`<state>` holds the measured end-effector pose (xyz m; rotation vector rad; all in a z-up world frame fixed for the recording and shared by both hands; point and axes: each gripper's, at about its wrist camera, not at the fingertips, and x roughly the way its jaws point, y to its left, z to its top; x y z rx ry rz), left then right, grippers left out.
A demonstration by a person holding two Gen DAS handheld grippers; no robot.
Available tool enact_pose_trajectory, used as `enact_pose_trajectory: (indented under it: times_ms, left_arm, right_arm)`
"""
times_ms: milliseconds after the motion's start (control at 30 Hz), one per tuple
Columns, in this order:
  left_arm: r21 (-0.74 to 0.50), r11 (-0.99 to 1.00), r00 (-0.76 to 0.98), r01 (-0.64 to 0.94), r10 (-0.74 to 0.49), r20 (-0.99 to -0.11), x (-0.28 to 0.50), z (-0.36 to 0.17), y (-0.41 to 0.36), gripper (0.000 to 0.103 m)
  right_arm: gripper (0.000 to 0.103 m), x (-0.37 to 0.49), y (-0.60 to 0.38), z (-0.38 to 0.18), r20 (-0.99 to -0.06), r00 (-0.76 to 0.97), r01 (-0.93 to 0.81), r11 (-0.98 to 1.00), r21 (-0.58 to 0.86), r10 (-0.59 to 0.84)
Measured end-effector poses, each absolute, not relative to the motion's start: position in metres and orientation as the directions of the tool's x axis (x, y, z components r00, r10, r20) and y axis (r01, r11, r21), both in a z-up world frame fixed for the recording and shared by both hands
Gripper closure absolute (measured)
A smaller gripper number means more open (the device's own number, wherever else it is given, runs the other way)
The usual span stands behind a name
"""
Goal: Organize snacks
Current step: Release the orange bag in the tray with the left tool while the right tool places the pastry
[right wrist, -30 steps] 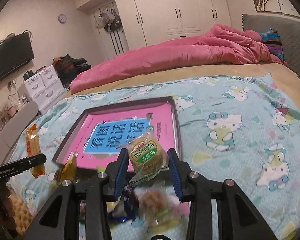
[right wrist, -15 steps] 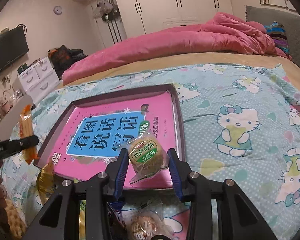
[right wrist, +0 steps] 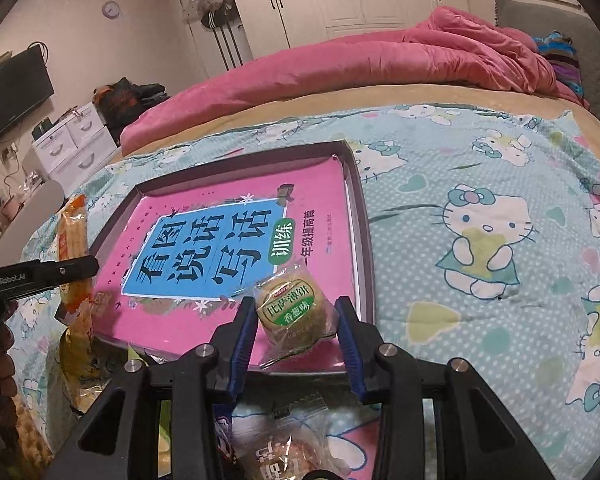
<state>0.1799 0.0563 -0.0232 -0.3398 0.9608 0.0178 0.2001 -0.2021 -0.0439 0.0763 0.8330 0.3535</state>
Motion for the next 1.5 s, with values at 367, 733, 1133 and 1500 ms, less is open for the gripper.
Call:
enact_pose_trajectory:
  times_ms: [367,733,1133,1500]
  left_arm:
    - [-0.254,0.954,0.526,-0.159,-0.136,-0.839,0.183,-0.039,0.051,0.065]
    - [-0.253,0.954,0.518,-0.161,-0.137,-0.845,0.184,-0.042,0.052,0.065]
    - [-0.269,0.950,0.529,-0.161,-0.147,-0.836,0.180,-0.036,0.055,0.055]
    - [-0.316,0.932,0.577,-0.175,-0.163,-0.801,0.163,-0.020,0.062,0.044]
  right_arm:
    - [0.062,0.200,-0.197,-0.048,-0.722,0.608,-0.287,0.939,0.190,0.332]
    - [0.059,0.200,-0.198,-0.047,-0.718,0.606,-0.288,0.936,0.203,0.342]
    - [0.049,0.197,-0.199,-0.041,-0.693,0.620,-0.303,0.927,0.222,0.368]
    - [0.040,0.184,-0.203,-0.022,-0.624,0.674,-0.333,0.917,0.221,0.395]
